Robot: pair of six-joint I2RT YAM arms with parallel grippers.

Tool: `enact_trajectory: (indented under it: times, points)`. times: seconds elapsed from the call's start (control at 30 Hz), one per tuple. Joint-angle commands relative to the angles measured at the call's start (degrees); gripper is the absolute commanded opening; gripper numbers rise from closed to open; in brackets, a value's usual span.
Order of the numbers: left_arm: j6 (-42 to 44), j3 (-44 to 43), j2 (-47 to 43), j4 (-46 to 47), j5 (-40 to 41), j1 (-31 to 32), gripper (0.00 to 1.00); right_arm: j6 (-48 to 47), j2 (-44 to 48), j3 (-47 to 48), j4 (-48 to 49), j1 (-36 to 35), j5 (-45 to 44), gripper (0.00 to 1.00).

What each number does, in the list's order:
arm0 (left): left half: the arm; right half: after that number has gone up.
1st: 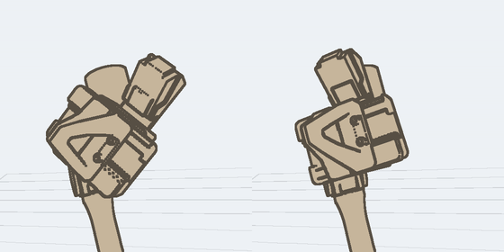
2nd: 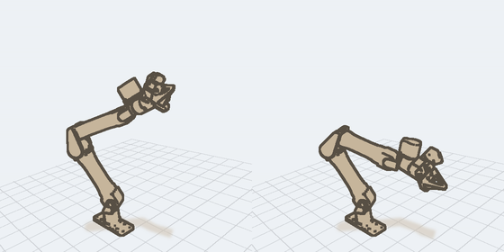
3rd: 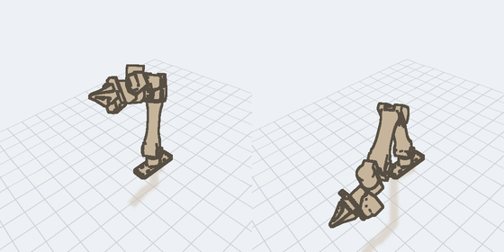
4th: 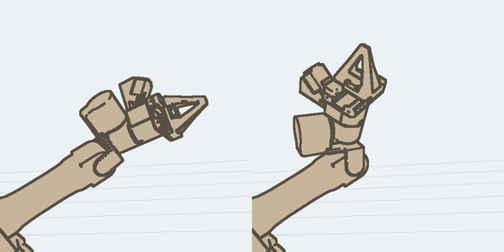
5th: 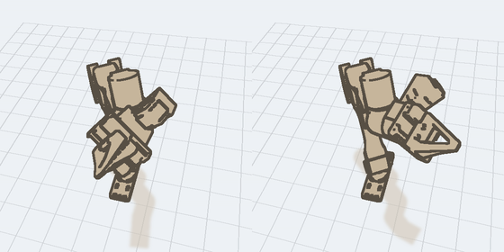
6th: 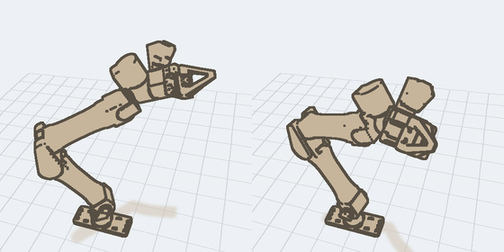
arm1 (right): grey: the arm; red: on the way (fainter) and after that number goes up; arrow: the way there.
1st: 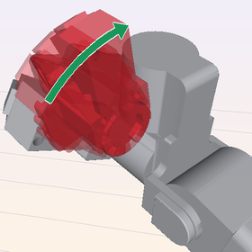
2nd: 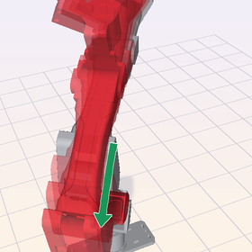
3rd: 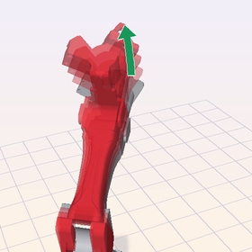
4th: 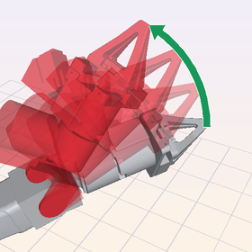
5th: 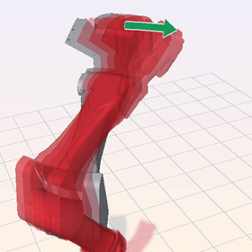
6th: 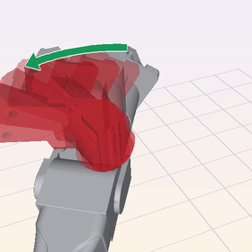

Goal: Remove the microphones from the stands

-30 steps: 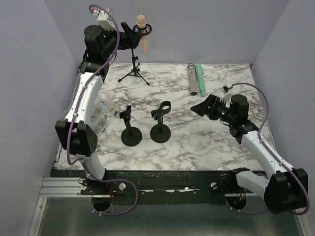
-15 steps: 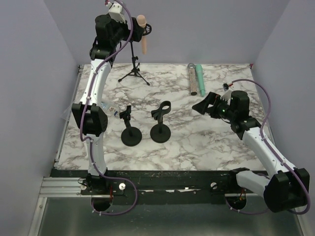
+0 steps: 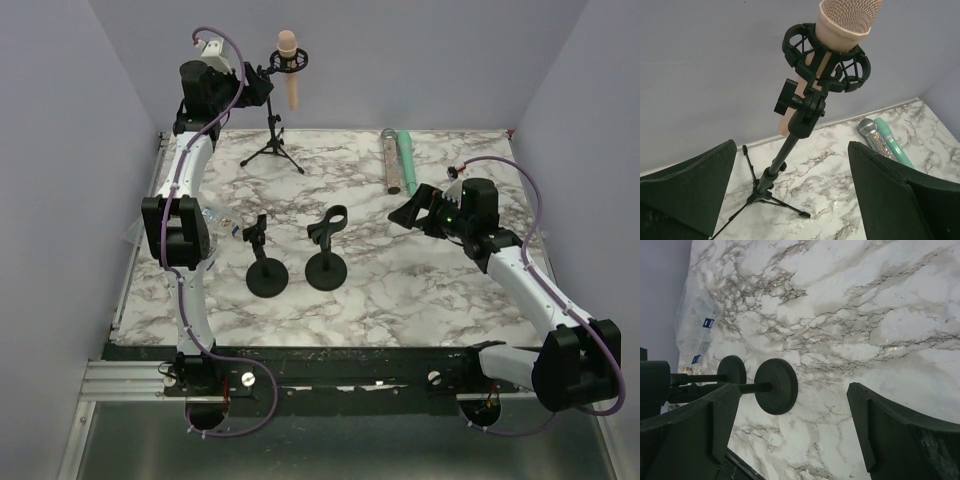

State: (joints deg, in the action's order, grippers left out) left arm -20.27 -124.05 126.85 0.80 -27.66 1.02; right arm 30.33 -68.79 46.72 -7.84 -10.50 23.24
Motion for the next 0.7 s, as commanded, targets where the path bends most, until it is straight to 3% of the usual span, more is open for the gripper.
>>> enact_trajectory:
  times: [0.0, 0.3, 0.67]
  points:
    - [-3.51, 2.87, 2.10, 12.01, -8.66, -0.05, 0.95, -0.91, 0.10, 0.21, -0.50, -0.04, -0.79, 0.97]
    - [-9.21, 0.95, 9.07, 22.67, -11.60, 0.00, 0.92, -1.55, -0.14, -0.05, -0.61, -0.04, -1.44, 0.97]
    - [-10.81, -1.78, 12.62, 25.65, -14.77, 0.04, 0.71, -1.13, -1.95, 0.44, -0.12, -0.04, -0.99, 0.97]
